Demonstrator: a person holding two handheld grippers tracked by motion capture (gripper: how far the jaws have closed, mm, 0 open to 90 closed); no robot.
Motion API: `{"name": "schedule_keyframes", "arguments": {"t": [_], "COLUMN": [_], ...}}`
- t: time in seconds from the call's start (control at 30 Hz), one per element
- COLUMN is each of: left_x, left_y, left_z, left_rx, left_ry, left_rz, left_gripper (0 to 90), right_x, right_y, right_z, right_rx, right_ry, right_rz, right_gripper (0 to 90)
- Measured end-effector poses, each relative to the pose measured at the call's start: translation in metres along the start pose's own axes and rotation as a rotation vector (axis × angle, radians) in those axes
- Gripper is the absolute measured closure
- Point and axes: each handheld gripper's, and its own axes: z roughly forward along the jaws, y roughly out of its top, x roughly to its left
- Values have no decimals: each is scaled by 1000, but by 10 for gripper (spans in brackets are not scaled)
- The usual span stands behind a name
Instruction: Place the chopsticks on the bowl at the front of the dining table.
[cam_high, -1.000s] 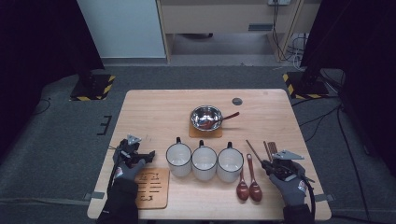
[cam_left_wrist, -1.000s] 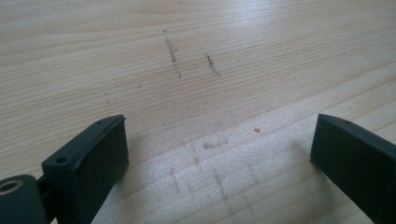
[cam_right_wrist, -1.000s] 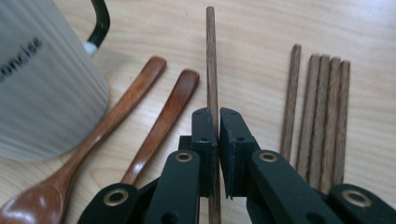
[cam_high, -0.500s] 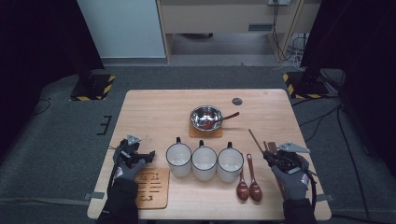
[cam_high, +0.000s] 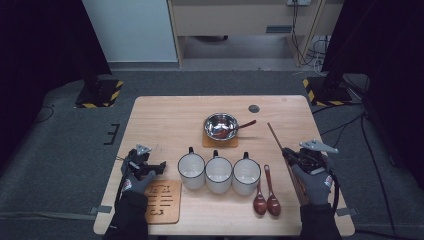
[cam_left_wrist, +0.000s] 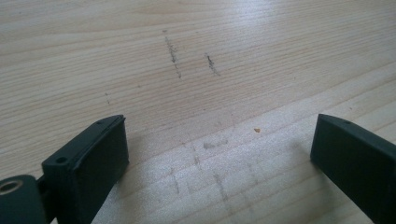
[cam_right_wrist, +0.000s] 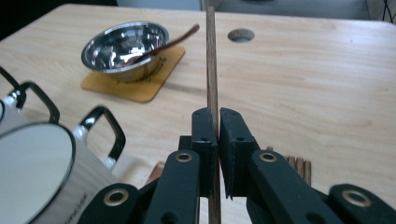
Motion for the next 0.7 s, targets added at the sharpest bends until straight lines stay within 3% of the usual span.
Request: {"name": "schedule_keyframes", "arguments": {"t": [0.7], "left_x": [0], "left_y": [0], "left_z": [0], "left_rx": [0], "left_ry": [0], "left_rz": [0], "left_gripper": [30], "right_x": [3], "right_y": [50], "right_z": [8], "right_rx": [-86], "right_ry": [2], "right_rz": [22], "right_gripper": [850]}}
